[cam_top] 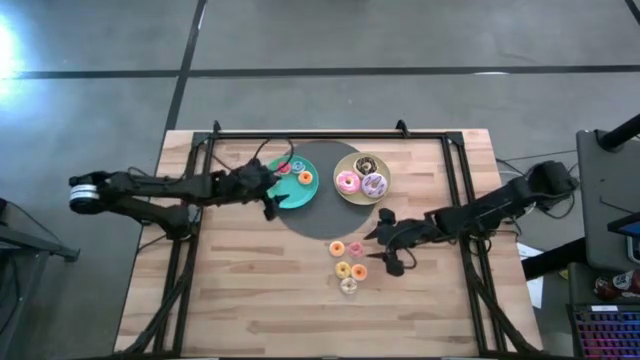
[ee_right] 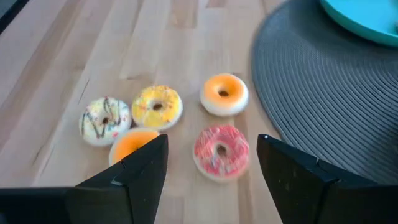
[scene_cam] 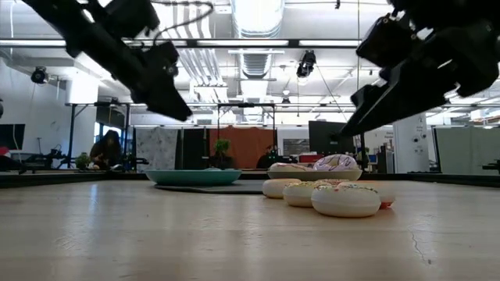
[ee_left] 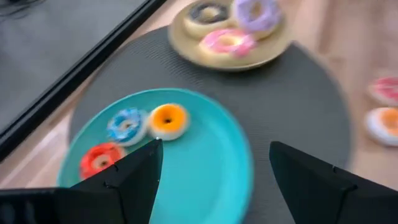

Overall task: Pick & Place donuts
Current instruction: Put the small pink donut on the green plate

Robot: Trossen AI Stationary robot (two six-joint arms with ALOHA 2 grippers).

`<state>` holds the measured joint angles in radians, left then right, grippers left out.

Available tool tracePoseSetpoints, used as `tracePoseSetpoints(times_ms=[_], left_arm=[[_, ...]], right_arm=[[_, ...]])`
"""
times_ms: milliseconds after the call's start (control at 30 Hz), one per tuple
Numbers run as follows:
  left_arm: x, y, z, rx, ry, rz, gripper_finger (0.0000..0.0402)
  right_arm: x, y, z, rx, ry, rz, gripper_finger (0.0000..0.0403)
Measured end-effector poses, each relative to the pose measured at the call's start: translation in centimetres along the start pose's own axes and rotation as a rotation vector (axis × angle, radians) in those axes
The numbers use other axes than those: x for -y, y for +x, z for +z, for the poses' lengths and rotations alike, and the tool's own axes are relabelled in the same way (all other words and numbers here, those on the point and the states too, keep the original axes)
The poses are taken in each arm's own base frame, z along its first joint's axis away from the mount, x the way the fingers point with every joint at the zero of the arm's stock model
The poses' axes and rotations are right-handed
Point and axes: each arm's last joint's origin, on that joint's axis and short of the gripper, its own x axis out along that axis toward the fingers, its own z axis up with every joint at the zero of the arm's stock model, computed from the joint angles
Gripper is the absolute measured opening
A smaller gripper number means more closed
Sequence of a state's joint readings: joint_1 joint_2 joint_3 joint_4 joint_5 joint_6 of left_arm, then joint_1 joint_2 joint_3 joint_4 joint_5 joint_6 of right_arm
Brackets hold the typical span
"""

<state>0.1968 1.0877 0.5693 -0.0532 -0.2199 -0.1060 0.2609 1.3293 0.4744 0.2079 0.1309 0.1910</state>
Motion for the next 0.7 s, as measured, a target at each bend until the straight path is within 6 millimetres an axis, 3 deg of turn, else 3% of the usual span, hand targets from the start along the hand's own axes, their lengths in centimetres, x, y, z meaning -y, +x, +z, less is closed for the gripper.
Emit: tracePoseSetpoints(times_ms=[400,700], left_arm=[[3.1,-3.3,0.6,0.105,0.012,-0.164,0.0271],[4.5,-4.1,0.4,0.117,0.042,-0.231,0.0271]], right_arm=[[-0.4,4.1,0.2,-0.072,-0.017,-0.016,0.0278],[-0.2,5.3,0.0,-0.106,-0.016,-0.034,0.0299]])
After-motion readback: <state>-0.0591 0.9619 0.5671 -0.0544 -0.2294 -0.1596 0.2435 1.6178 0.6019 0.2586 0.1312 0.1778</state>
